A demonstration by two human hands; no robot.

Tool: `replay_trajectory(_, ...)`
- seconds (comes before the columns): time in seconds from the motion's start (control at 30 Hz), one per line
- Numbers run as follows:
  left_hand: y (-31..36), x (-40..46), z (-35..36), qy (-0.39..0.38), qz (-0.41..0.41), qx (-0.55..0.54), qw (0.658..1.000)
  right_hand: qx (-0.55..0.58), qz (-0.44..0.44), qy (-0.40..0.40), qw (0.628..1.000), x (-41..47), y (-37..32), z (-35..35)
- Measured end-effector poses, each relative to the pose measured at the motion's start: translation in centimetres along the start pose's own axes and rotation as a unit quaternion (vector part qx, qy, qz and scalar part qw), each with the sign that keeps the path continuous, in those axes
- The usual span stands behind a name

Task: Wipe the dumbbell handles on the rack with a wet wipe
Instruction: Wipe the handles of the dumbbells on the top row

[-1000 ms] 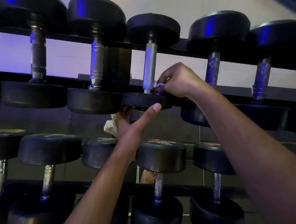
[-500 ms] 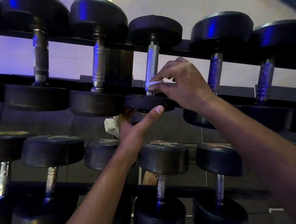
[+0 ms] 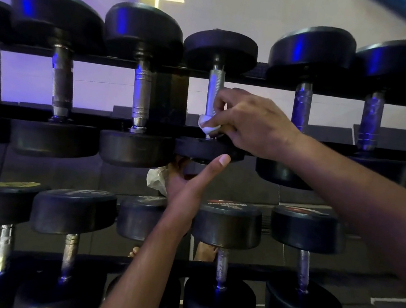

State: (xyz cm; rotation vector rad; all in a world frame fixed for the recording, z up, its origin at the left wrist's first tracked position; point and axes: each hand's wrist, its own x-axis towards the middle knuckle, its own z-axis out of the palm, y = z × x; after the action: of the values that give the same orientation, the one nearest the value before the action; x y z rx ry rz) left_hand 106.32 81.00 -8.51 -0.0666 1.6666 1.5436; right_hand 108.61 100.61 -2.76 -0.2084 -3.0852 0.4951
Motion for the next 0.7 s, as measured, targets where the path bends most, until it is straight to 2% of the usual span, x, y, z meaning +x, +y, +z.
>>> replay_trajectory(0.17, -0.2, 0.0, -0.2, -0.005, 0.004, -0.009, 1.000, -0.038, -0.010, 0.030, 0.999, 0.2, 0.3, 0.0)
replay_trajectory(0.27, -0.5, 0.1, -0.3, -0.003, 0.008, -0.021, 1.000, -0.044, 0.056, 0.113, 0.991, 1.7, 0.3, -0.5)
replay_trajectory(0.37, -0.9, 0.4, -0.3, -0.002, 0.002, -0.033, 0.999, -0.087, 0.138, 0.211, 0.964, 3.5, -0.5, -0.1)
replay_trajectory(0.5, -1.2, 0.6, -0.2, -0.006, -0.001, -0.047, 0.999, -0.101, 0.211, 0.271, 0.934, 4.7, -1.3, 0.8)
replay_trajectory(0.6, -1.3, 0.7, -0.2, -0.010, -0.001, -0.049, 0.999, -0.072, 0.204, 0.283, 0.935, 4.8, -1.3, 1.2)
replay_trajectory(0.7, -1.4, 0.9, -0.3, -0.015, -0.001, -0.052, 0.999, -0.057, 0.183, 0.260, 0.946, 4.5, -1.1, 1.4)
